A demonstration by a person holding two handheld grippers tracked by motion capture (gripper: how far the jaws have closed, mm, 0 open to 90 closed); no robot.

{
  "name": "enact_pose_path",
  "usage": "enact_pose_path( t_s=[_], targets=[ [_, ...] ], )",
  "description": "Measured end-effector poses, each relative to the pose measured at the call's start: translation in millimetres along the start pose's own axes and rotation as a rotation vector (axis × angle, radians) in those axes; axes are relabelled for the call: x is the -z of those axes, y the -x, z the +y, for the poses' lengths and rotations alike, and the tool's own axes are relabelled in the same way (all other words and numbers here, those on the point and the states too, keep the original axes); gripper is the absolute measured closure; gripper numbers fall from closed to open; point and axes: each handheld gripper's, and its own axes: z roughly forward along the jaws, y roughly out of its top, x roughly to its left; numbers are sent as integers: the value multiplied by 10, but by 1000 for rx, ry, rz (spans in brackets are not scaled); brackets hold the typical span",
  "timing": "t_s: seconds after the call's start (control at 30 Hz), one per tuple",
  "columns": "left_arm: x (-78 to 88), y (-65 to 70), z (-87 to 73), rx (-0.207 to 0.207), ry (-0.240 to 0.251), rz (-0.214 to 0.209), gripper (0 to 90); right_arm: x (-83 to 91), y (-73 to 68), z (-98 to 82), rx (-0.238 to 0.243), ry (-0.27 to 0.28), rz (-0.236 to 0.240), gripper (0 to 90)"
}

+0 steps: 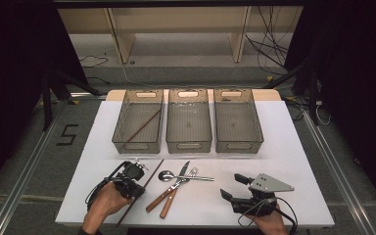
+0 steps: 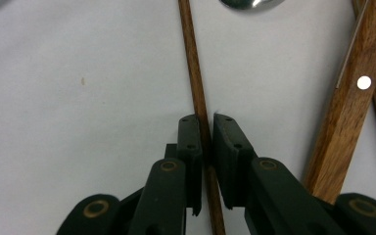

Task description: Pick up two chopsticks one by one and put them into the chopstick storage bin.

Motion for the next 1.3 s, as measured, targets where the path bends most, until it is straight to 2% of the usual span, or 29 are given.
enact_pose_path(
  t_s=[0.17,0.27,0.5,0.8,1.07,1.23,1.3],
  targets=[
    [2,0,-5,-7,6,0,828,1,2,-1,1,1,0,278],
    [-3,-19,-13,3,21,-18,841,-1,3,-2,0,0,2,278],
    [2,-33,-19,-14,28,-26,846,-5,3,-8,1,-5,3,278],
    [39,-31,-13,-22,66,1,846,-1,5,-6,0,-2,3,277],
    [239,-82,-36,-29,114,-10,846,2,5,-3,0,1,3,278],
    [444,-153,-58,-21,179,-33,846,6,2,2,-2,3,4,277],
    [511,-174,-53,-20,197,-30,846,9,2,4,-5,3,5,278]
  ],
)
